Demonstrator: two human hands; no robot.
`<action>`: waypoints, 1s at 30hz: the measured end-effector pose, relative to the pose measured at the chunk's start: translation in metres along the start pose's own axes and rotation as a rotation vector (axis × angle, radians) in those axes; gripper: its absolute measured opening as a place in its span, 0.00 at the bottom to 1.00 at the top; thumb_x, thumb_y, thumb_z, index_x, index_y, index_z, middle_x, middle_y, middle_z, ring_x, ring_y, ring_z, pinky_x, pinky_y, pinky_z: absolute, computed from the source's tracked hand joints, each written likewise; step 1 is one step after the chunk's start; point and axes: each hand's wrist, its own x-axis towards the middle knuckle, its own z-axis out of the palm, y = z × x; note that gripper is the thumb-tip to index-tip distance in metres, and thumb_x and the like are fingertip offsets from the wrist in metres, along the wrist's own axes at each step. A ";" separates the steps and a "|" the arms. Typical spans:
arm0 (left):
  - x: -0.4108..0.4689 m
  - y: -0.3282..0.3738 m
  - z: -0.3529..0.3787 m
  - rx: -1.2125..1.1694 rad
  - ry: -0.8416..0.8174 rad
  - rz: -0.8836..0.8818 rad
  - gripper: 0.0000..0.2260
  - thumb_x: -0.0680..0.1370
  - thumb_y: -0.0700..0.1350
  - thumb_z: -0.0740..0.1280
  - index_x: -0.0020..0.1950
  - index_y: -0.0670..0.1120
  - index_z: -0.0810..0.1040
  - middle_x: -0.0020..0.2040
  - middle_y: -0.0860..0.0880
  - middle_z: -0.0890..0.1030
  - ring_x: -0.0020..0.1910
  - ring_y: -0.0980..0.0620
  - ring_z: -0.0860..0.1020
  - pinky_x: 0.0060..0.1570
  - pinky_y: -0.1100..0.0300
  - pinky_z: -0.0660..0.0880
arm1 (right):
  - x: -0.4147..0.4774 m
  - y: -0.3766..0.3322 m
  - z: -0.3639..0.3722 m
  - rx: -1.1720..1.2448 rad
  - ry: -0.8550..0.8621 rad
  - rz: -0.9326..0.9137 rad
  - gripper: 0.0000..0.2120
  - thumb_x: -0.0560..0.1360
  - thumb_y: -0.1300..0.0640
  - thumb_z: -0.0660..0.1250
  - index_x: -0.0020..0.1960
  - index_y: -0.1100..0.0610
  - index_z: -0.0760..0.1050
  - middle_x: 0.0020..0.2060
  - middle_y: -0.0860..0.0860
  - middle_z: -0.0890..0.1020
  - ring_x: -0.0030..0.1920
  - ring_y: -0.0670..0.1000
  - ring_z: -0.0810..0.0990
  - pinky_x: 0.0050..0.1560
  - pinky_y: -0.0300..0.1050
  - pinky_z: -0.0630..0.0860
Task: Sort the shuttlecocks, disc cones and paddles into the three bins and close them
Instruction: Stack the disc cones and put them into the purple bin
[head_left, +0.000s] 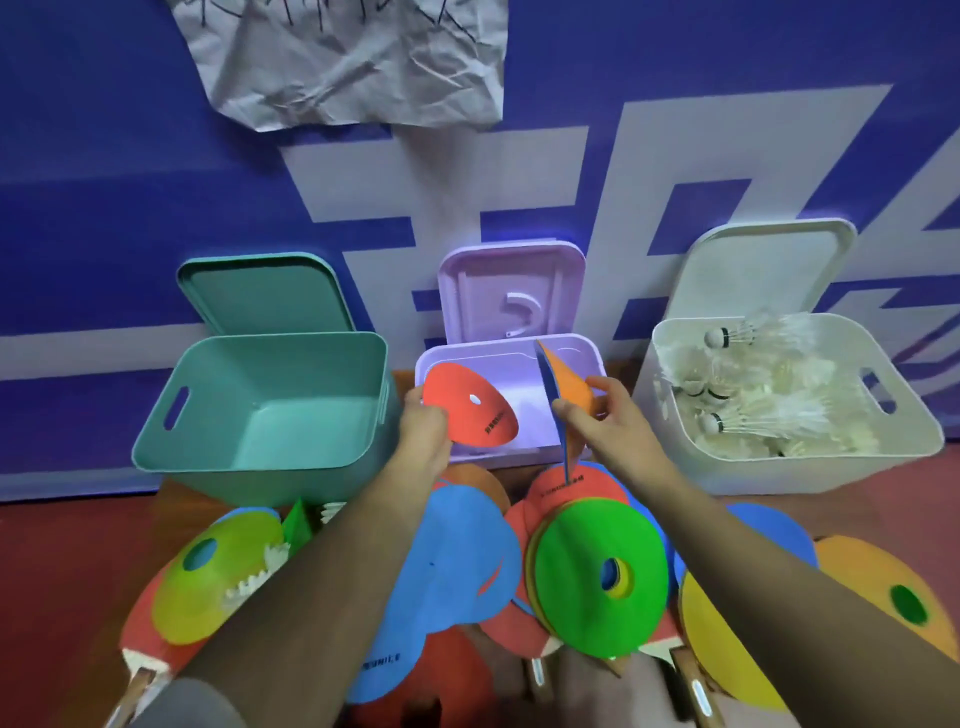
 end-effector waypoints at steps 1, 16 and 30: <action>0.009 -0.005 0.003 -0.021 -0.005 -0.034 0.22 0.75 0.26 0.52 0.63 0.44 0.70 0.49 0.44 0.78 0.46 0.44 0.77 0.54 0.46 0.74 | 0.007 0.004 0.001 0.002 -0.003 0.006 0.22 0.73 0.49 0.72 0.62 0.53 0.67 0.42 0.48 0.77 0.31 0.35 0.77 0.43 0.42 0.79; 0.051 0.007 0.053 0.122 -0.512 -0.149 0.09 0.79 0.42 0.66 0.57 0.39 0.74 0.51 0.37 0.80 0.44 0.44 0.81 0.49 0.52 0.80 | 0.102 0.034 0.021 -0.672 -0.143 -0.144 0.45 0.63 0.47 0.77 0.73 0.59 0.61 0.67 0.54 0.71 0.67 0.55 0.68 0.67 0.45 0.60; 0.090 -0.038 0.044 1.105 -0.350 0.266 0.12 0.75 0.41 0.65 0.57 0.41 0.78 0.53 0.44 0.80 0.53 0.44 0.77 0.52 0.56 0.71 | 0.123 0.085 0.040 -0.624 -0.218 -0.071 0.28 0.72 0.50 0.71 0.68 0.59 0.70 0.66 0.54 0.73 0.64 0.54 0.73 0.63 0.42 0.68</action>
